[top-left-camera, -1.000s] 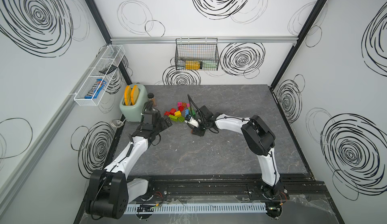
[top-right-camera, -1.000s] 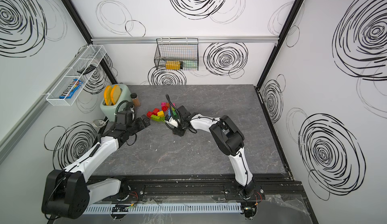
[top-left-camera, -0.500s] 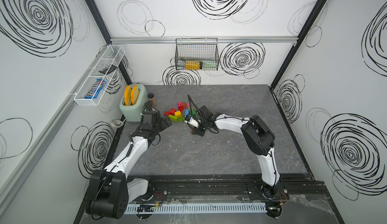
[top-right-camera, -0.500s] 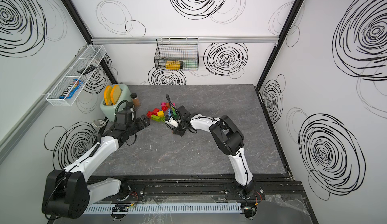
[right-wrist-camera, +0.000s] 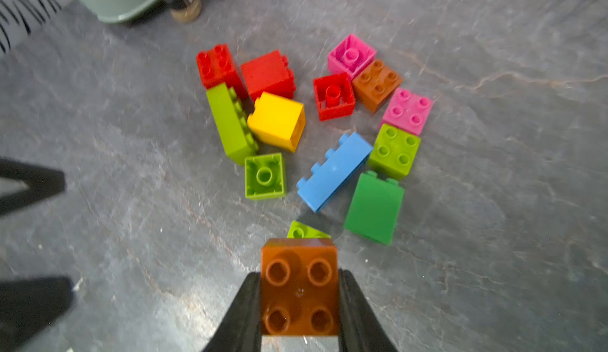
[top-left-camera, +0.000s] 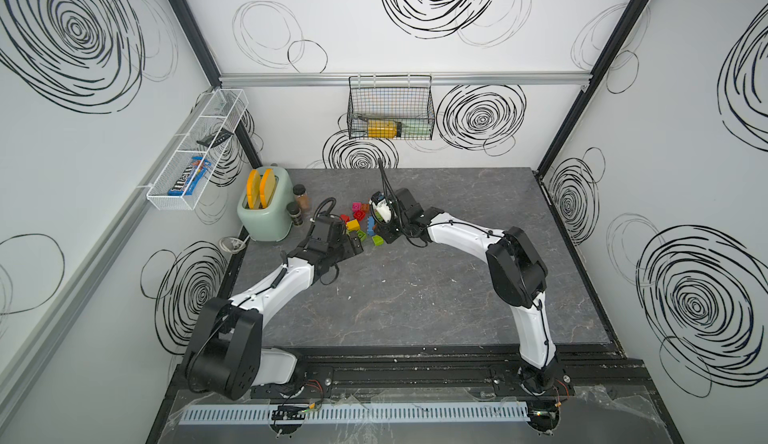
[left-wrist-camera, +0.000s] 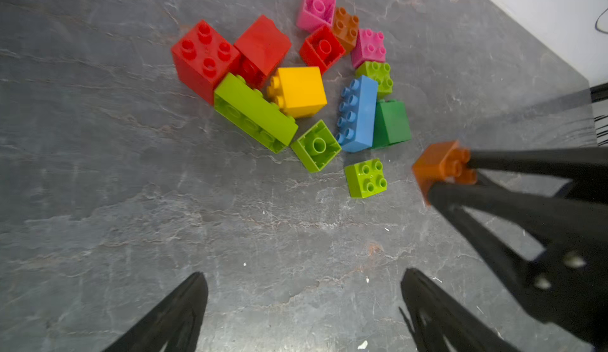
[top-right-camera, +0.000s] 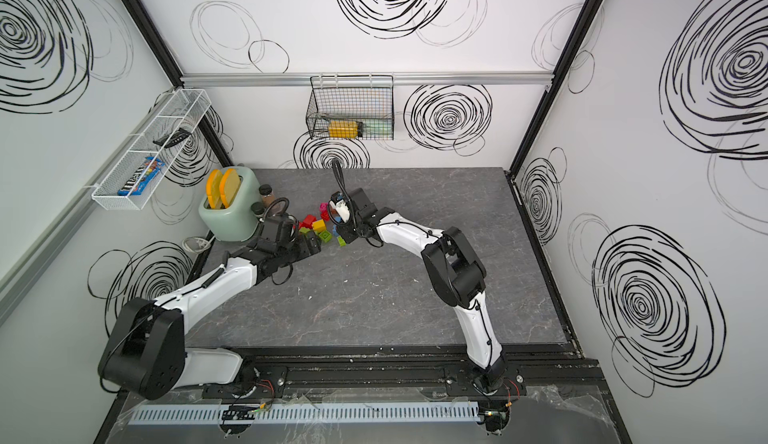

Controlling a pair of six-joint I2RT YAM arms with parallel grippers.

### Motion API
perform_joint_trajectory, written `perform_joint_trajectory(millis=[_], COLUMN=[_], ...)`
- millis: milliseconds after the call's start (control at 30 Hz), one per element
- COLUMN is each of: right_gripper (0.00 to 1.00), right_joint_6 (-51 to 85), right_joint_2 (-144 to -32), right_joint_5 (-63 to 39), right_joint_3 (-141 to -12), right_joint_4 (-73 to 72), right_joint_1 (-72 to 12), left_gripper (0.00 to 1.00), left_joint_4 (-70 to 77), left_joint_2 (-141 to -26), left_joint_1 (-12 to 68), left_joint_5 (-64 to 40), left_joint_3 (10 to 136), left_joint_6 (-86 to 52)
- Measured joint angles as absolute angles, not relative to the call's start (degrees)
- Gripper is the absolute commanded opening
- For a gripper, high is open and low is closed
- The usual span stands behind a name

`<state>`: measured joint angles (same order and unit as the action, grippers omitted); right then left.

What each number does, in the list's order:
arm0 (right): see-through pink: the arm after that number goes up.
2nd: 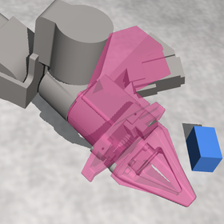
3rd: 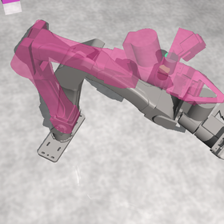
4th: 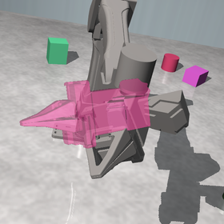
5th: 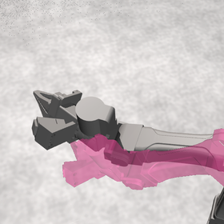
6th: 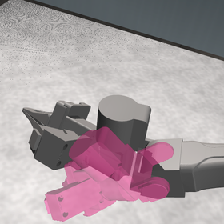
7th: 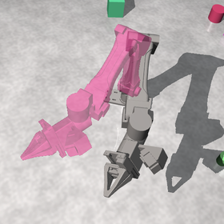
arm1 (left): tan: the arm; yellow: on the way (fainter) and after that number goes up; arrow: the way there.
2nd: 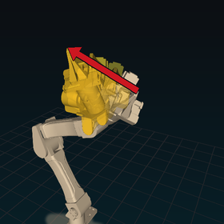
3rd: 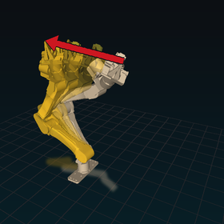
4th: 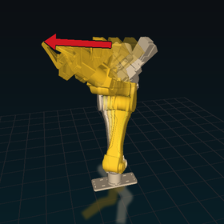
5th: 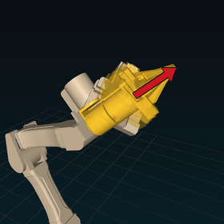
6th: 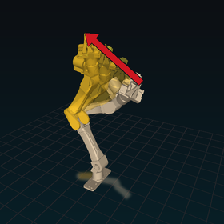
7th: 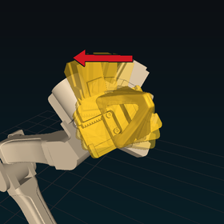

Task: Assemble the number 4 with lego
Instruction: Pick up the lego brick from the center of the board, then assemble the lego brick with the lego brick.

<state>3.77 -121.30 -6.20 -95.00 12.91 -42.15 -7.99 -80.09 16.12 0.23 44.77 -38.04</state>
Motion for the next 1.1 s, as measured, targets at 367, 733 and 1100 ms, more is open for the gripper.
perform_joint_trajectory(millis=[367,733,1100], right_gripper=[0.0,0.0,0.0], right_joint_6=[9.74,10.7,13.04], right_joint_2=[-126.19,-131.48,-132.14], right_joint_5=[-3.25,-0.47,3.79], right_joint_3=[-100.9,-104.9,-106.06], right_joint_4=[17.82,22.52,24.62], right_joint_1=[-43.24,-44.62,-45.74], left_gripper=[0.96,0.96,0.96], left_joint_4=[-6.42,-6.28,-6.28], left_joint_2=[-79.13,-79.0,-79.0], left_joint_1=[6.61,5.8,5.8], left_joint_5=[-3.01,-4.4,-4.38], left_joint_3=[43.31,43.22,43.22], left_joint_6=[-40.93,-40.91,-40.71])
